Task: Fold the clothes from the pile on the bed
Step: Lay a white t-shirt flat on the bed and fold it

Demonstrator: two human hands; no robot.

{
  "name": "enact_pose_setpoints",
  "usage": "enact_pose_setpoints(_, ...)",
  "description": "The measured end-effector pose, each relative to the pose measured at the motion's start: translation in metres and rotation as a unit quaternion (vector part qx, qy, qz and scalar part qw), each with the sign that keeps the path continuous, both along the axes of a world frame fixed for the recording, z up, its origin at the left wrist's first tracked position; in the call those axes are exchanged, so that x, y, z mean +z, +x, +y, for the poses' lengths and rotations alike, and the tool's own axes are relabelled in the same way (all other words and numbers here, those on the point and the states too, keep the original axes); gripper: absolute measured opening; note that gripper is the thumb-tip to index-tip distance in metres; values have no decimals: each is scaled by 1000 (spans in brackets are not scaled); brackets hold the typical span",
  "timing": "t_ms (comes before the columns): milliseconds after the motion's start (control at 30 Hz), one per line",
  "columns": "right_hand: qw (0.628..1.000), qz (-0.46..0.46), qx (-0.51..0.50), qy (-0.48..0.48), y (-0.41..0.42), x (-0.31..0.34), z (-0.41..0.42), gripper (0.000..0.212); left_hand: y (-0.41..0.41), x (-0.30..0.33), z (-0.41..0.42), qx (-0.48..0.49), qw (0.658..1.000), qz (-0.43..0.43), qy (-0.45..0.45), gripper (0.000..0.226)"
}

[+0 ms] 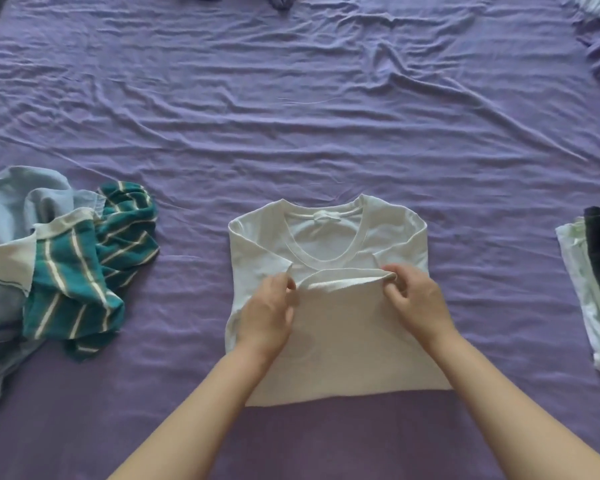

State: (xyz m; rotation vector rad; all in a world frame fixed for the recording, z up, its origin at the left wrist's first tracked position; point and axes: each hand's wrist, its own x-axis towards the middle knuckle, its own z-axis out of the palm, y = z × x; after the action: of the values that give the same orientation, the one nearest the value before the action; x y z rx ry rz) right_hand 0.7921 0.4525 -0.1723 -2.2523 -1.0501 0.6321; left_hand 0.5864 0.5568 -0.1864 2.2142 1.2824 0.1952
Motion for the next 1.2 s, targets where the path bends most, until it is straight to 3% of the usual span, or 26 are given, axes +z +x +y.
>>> enact_pose_setpoints(67,999,3,1,-42,10,-4,15,23,5,-3,16,-66,998,15,-3,41)
enact_pose_setpoints(167,991,3,45,-128,10,-17,26,35,5,-16,6,-205,973,103,-30,67)
enact_pose_setpoints(233,989,-13,57,-136,3,-26,28,48,0,-31,-7,-256,952,164,-44,93)
enact_pose_setpoints(300,988,-30,52,-139,-3,-34,30,51,-6,-37,-13,-272,942,195,-31,100)
enact_pose_setpoints(367,991,-35,38,-126,-5,-40,30,34,-11,-34,-13,-246,960,132,25,83)
enact_pose_setpoints(433,997,-12,5,-79,-3,-41,30,9,-15,-30,-13,-178,980,-14,84,48)
enact_pose_setpoints(500,998,31,-21,-47,1,-39,32,6,-20,-22,-8,-119,985,-97,81,37)
enact_pose_setpoints(600,996,82,-33,-19,12,-29,37,6,-23,-8,9,5,988,-147,37,31)
enact_pose_setpoints(700,990,128,-44,24,29,-17,50,7,-12,9,39,173,930,-305,-108,20)
enact_pose_setpoints(767,985,143,-76,64,43,-11,67,4,-3,11,64,243,882,-345,-211,22)
enact_pose_setpoints(867,982,154,-91,52,61,-13,95,16,10,0,96,291,865,-267,-311,38)
enact_pose_setpoints(967,988,140,-59,-39,64,-28,103,59,18,-20,105,236,926,-115,-273,70)
enact_pose_setpoints(1000,992,112,-41,-50,61,-31,101,70,20,-25,105,237,939,-85,-233,71)
enact_pose_setpoints(1100,996,-12,58,-69,52,-41,84,90,25,-28,101,275,954,-47,-111,45)
enact_pose_setpoints(1200,995,-67,67,-42,48,-50,74,74,26,-25,98,283,958,-39,-26,20)
